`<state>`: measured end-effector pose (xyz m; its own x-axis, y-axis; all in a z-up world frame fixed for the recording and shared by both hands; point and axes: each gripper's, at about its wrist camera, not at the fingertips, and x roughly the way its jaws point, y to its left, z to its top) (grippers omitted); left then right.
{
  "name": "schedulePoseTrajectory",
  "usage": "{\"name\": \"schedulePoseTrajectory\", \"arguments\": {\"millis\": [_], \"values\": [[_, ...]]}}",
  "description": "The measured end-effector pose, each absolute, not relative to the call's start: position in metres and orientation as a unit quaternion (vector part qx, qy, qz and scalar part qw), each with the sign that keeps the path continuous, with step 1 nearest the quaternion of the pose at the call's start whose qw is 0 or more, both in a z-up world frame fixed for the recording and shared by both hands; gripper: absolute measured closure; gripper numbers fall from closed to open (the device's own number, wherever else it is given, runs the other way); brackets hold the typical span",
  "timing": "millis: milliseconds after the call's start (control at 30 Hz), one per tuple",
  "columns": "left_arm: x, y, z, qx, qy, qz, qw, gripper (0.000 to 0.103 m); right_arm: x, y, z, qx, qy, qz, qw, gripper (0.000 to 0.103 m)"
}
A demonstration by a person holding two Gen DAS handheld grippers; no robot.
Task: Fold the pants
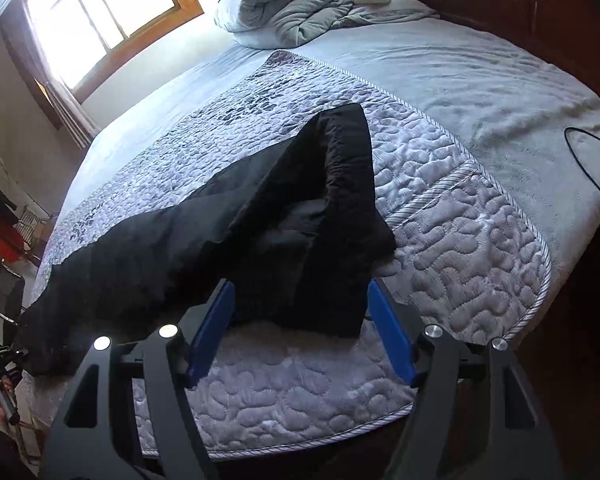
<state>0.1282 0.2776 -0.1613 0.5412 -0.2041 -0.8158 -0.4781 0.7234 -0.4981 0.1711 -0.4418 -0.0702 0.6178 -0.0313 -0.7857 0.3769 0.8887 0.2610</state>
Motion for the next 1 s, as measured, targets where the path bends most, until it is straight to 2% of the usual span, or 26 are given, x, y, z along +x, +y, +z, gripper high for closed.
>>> {"name": "schedulePoseTrajectory", "arguments": {"millis": [100, 233, 333, 400, 467, 600, 633, 800, 833, 900, 1000], "values": [[0.125, 0.282, -0.146, -0.347, 0.447, 0.083, 0.82, 0.093, 0.167, -0.437, -0.067, 0.23, 0.417, -0.1, 0.874, 0.03], [0.126, 0.276, -0.177, -0.284, 0.499, 0.099, 0.813, 0.09, 0.165, -0.435, -0.066, 0.304, 0.41, -0.072, 0.857, 0.03], [0.123, 0.269, -0.182, -0.268, 0.489, 0.108, 0.823, 0.085, 0.169, -0.43, -0.068, 0.38, 0.402, -0.029, 0.832, 0.029], [0.119, 0.261, -0.178, -0.257, 0.483, 0.117, 0.829, 0.076, 0.176, -0.428, -0.067, 0.416, 0.397, -0.01, 0.818, 0.029], [0.112, 0.252, -0.171, -0.236, 0.49, 0.128, 0.829, 0.045, 0.191, -0.427, -0.065, 0.444, 0.401, -0.002, 0.801, 0.029], [0.085, 0.244, -0.16, -0.236, 0.488, 0.132, 0.83, 0.027, 0.225, -0.428, -0.074, 0.462, 0.442, -0.042, 0.768, 0.029], [0.075, 0.243, -0.156, -0.248, 0.485, 0.136, 0.827, 0.017, 0.235, -0.43, -0.079, 0.463, 0.453, -0.063, 0.759, 0.029], [0.042, 0.23, -0.151, -0.287, 0.483, 0.128, 0.817, 0.008, 0.268, -0.442, -0.106, 0.508, 0.467, -0.101, 0.717, 0.03], [0.039, 0.228, -0.151, -0.289, 0.485, 0.126, 0.816, 0.008, 0.274, -0.444, -0.109, 0.506, 0.473, -0.109, 0.713, 0.033], [0.038, 0.222, -0.153, -0.286, 0.488, 0.122, 0.815, 0.008, 0.287, -0.445, -0.118, 0.486, 0.495, -0.135, 0.707, 0.059], [0.043, 0.214, -0.154, -0.279, 0.486, 0.12, 0.82, 0.008, 0.307, -0.442, -0.112, 0.448, 0.514, -0.135, 0.718, 0.087]]}}
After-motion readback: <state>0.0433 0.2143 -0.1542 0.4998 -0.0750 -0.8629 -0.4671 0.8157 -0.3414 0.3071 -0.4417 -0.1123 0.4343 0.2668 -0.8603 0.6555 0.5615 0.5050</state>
